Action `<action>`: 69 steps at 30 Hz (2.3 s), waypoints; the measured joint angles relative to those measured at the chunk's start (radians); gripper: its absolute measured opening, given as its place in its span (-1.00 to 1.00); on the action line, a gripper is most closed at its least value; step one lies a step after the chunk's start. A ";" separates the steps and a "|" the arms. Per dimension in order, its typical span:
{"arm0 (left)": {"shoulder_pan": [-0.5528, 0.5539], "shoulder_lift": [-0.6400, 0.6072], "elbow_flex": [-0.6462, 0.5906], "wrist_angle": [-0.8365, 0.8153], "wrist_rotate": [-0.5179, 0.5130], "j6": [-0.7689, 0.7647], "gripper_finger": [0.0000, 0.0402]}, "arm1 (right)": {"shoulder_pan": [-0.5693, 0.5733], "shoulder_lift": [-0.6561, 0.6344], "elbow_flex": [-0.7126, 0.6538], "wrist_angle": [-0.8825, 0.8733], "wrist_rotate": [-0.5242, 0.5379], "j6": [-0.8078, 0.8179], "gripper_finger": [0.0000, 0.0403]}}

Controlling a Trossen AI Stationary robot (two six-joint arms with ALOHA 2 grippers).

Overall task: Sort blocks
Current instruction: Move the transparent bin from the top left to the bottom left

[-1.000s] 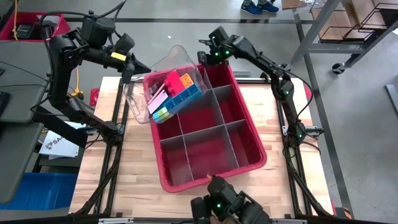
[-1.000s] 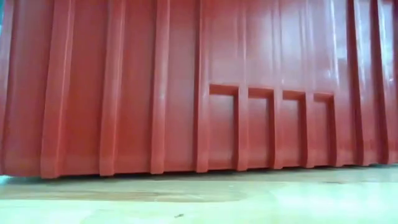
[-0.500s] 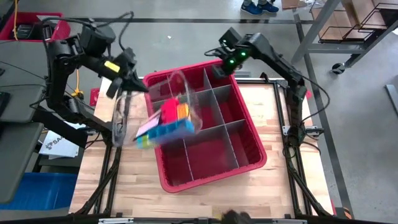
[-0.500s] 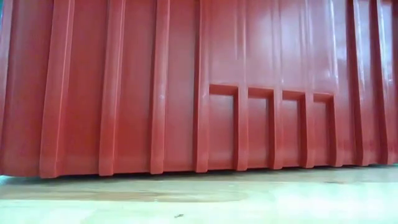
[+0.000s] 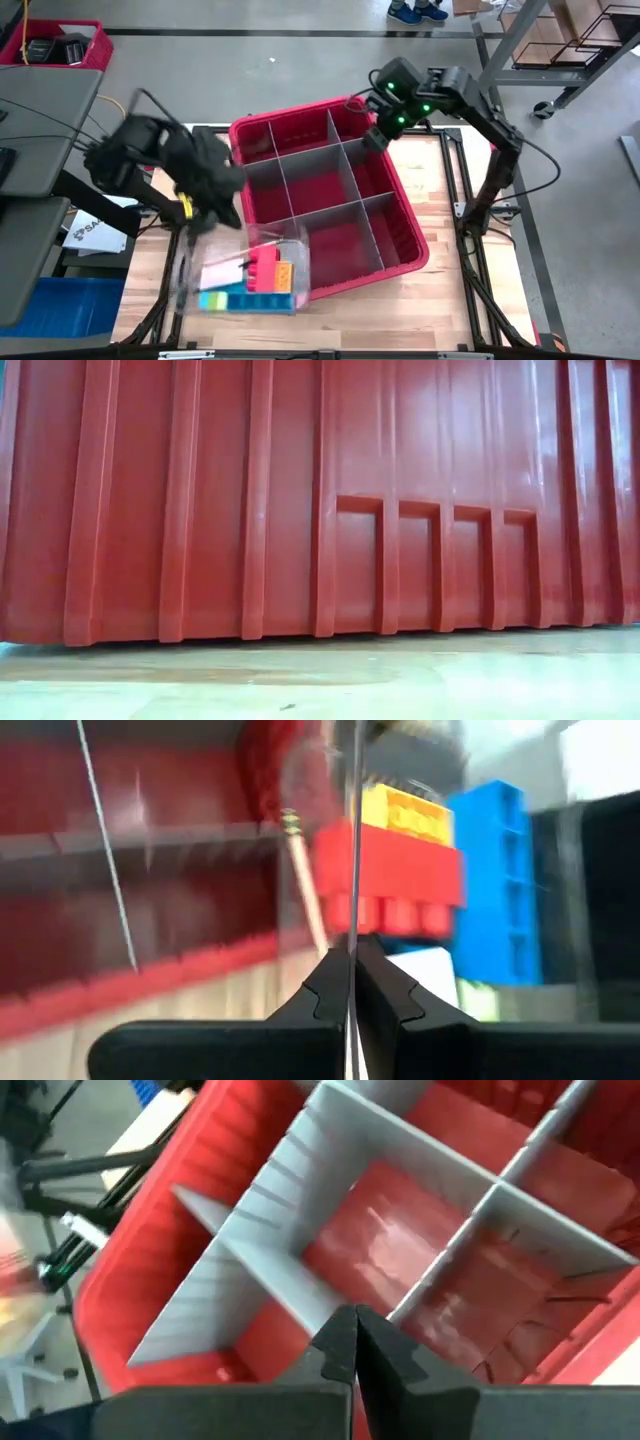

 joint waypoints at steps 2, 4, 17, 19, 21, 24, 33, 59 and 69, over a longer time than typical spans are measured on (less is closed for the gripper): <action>-0.072 0.000 -0.060 0.001 -0.032 -0.069 -1.00 | 0.030 -0.018 0.000 -0.010 0.000 -0.001 -1.00; -0.143 -0.001 -0.107 -0.002 -0.032 -0.141 -1.00 | 0.058 -0.032 0.000 -0.017 0.004 0.005 -1.00; -0.511 -0.022 -0.195 0.004 -0.169 -0.440 -1.00 | 0.226 -0.051 0.000 -0.021 0.102 0.137 -1.00; -0.558 -0.029 -0.240 0.006 -0.158 -0.458 -1.00 | 0.253 -0.051 0.000 -0.014 0.125 0.183 -1.00; -0.603 -0.034 -0.276 0.002 -0.144 -0.460 -1.00 | 0.277 -0.051 0.000 -0.014 0.146 0.222 -1.00; -0.652 -0.035 -0.320 0.000 -0.145 -0.450 -1.00 | 0.313 -0.051 0.000 -0.011 0.189 0.293 -1.00; -0.691 -0.039 -0.416 0.008 -0.199 -0.447 -1.00 | 0.406 -0.051 0.000 0.057 0.278 0.498 -1.00; -0.582 -0.036 -0.834 0.555 -0.356 -0.578 -1.00 | 0.464 -0.051 0.000 0.044 0.249 0.491 -1.00; -0.565 -0.039 -1.022 0.661 -0.358 -0.716 -1.00 | 0.463 -0.051 0.000 0.045 0.252 0.498 -1.00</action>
